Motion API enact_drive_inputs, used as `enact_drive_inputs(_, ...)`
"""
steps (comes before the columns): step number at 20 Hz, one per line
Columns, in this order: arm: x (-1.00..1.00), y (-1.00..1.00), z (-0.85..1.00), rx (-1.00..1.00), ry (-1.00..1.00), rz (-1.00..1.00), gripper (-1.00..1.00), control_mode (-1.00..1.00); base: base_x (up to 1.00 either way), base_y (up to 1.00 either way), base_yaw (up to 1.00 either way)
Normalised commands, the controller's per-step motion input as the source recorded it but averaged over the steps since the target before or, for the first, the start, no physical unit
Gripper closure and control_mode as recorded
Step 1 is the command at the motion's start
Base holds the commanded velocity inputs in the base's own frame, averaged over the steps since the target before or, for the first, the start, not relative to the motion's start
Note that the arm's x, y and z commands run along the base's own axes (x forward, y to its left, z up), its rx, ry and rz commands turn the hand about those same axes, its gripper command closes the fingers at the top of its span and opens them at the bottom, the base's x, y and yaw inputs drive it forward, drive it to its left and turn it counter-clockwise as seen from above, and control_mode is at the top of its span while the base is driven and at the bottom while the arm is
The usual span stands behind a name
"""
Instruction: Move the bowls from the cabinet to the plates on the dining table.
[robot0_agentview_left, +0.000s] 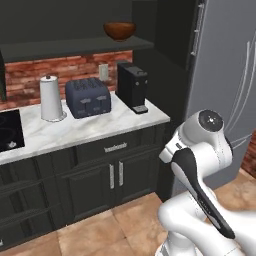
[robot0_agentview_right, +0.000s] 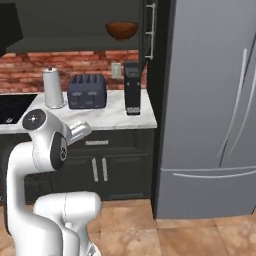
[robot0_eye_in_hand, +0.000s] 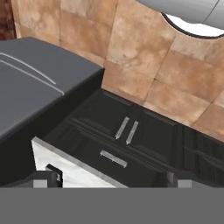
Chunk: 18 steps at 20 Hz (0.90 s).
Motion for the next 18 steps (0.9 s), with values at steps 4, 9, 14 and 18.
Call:
enact_drive_inputs(4, 0.0, 0.0, 0.0, 0.0, 0.0, 0.0, -1.0, 1.0, 0.42, -0.06, -0.14)
enact_drive_inputs(9, 0.0, 0.0, 0.0, 0.0, 0.0, 0.0, -1.0, 1.0, 0.59, 0.0, -0.13)
enact_drive_inputs(14, 0.0, 0.0, 0.0, 0.0, 0.0, 0.0, -1.0, 1.0, 0.62, -0.04, -0.11)
enact_drive_inputs(18, 0.0, 0.0, 0.0, 0.0, 0.0, 0.0, -1.0, 1.0, 0.37, -0.05, -0.1)
